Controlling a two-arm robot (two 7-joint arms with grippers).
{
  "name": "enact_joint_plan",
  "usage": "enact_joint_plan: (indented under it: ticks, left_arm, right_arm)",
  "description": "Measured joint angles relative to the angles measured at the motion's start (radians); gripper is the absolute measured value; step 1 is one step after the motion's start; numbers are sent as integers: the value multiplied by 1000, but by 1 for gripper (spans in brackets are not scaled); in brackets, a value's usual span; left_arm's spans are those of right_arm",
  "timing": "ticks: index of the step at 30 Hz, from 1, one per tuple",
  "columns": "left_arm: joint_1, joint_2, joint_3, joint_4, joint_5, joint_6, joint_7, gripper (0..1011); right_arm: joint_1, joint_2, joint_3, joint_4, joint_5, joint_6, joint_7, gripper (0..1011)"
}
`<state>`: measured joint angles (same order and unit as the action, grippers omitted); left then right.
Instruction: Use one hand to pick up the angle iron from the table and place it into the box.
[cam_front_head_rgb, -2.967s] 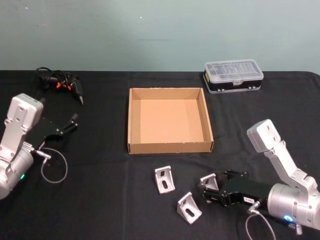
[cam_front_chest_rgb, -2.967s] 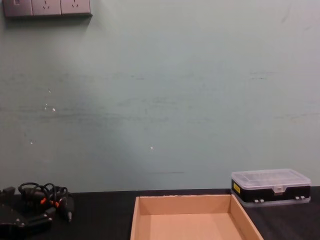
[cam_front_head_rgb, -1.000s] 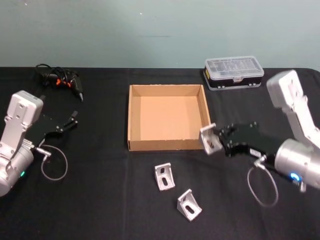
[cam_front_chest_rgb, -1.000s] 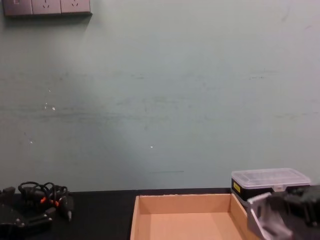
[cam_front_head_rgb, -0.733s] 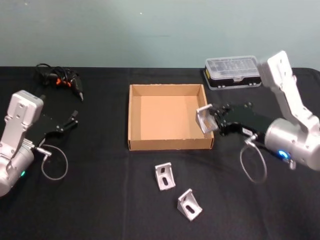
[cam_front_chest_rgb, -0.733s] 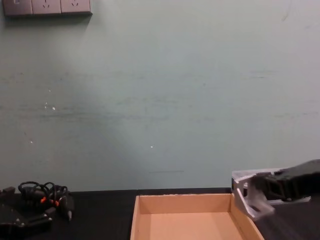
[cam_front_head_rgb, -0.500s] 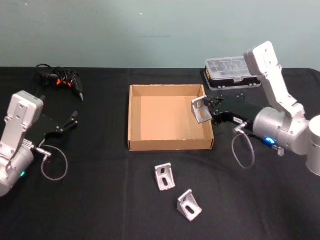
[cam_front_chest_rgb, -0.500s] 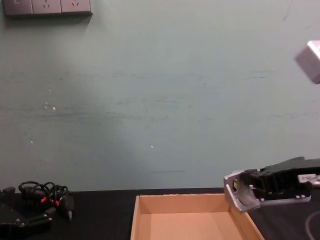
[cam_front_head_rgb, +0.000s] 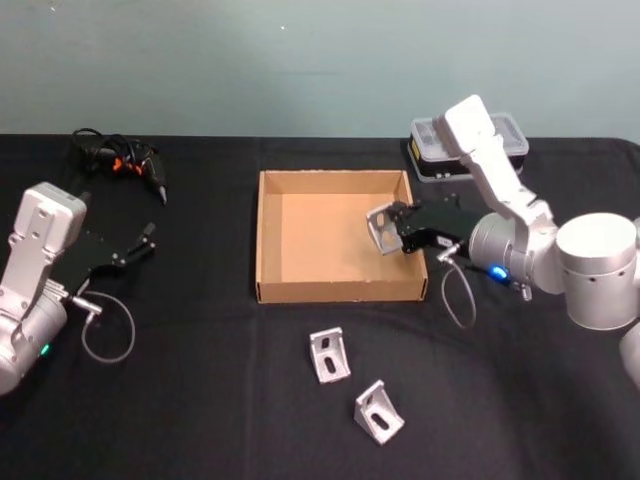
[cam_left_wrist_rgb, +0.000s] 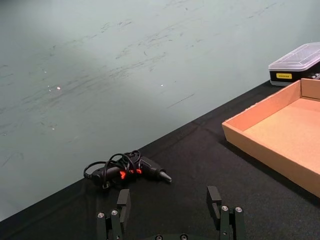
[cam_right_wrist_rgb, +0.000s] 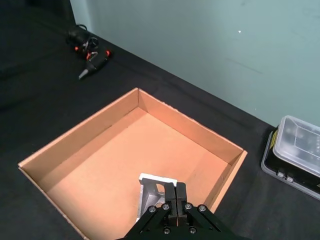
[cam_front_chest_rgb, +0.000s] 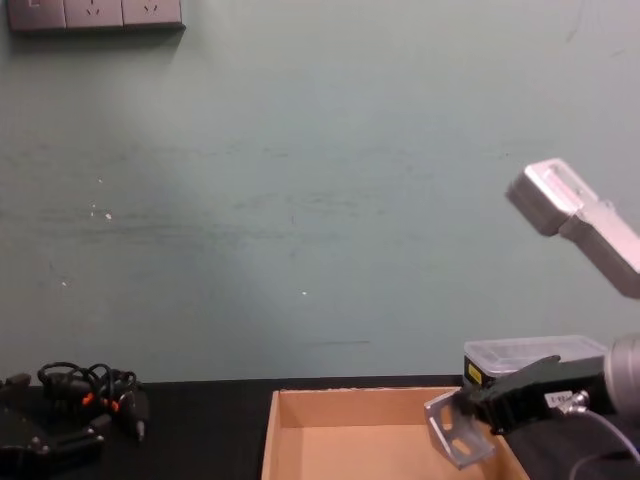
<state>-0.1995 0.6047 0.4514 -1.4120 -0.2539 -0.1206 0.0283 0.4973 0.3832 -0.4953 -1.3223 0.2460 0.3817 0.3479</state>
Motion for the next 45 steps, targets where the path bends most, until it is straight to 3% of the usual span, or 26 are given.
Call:
enact_joint_plan:
  ticks: [11,21,35,45]
  left_arm:
    - [0,0,0,0,0,0,0,1000]
    - [0,0,0,0,0,0,0,1000]
    - [0,0,0,0,0,0,0,1000]
    - [0,0,0,0,0,0,0,1000]
  right_arm:
    - [39,-48,-9,116,-48,-36,14,9]
    - [37,-59,5,137,-68,-35,23,9]
    - [3,-67,53,113,-78,-78,30,383]
    - [-45,-60,91,32,-72,-101,37,723]
